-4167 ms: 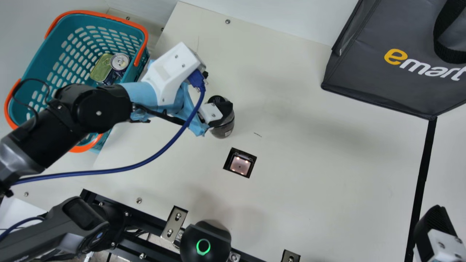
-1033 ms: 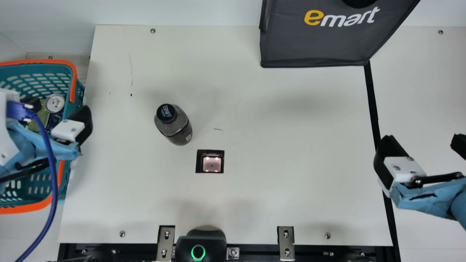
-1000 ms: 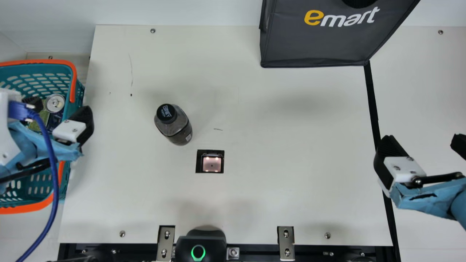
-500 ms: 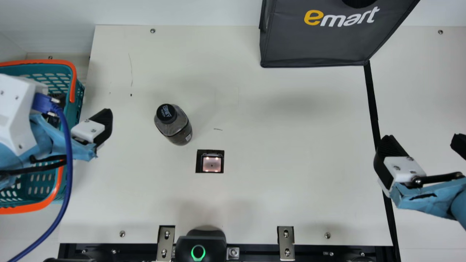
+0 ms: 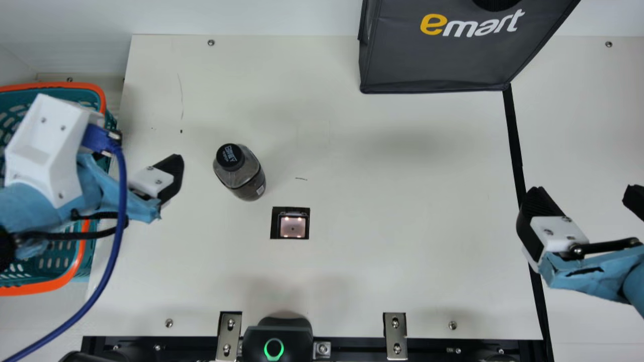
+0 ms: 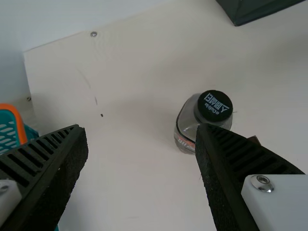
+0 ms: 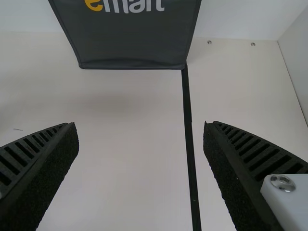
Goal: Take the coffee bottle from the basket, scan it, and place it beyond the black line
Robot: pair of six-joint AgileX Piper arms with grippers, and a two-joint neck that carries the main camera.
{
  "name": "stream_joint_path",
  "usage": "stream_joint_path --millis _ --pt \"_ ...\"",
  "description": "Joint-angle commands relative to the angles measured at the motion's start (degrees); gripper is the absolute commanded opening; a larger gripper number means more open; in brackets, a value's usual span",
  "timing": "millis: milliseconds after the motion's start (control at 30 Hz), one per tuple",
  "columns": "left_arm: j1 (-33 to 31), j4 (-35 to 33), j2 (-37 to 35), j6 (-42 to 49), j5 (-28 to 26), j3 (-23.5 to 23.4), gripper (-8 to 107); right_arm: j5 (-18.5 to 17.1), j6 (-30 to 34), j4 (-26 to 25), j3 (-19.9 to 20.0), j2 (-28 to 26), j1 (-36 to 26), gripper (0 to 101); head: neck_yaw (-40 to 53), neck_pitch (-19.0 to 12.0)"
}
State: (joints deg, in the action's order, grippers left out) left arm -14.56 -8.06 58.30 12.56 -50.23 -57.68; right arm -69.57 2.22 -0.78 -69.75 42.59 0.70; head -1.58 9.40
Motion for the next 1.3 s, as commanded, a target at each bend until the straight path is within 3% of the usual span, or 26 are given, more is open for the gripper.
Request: stream_joint_path --millis 0,533,1267 --pt "-3.05 1.33 0.63 -2.96 0.25 -0.25 90 0.0 0.0 0.0 0.0 0.0 0.0 91 0.0 -1.48" --pt "-16.63 11.95 7.27 -19.64 2.06 -3.41 90 0.01 0.0 0.0 0.0 0.0 0.0 91 0.0 -1.48" --pt "-24.76 22.19 13.51 -39.53 -0.23 -5.16 90 0.01 0.0 0.0 0.0 0.0 0.0 91 0.0 -1.48"
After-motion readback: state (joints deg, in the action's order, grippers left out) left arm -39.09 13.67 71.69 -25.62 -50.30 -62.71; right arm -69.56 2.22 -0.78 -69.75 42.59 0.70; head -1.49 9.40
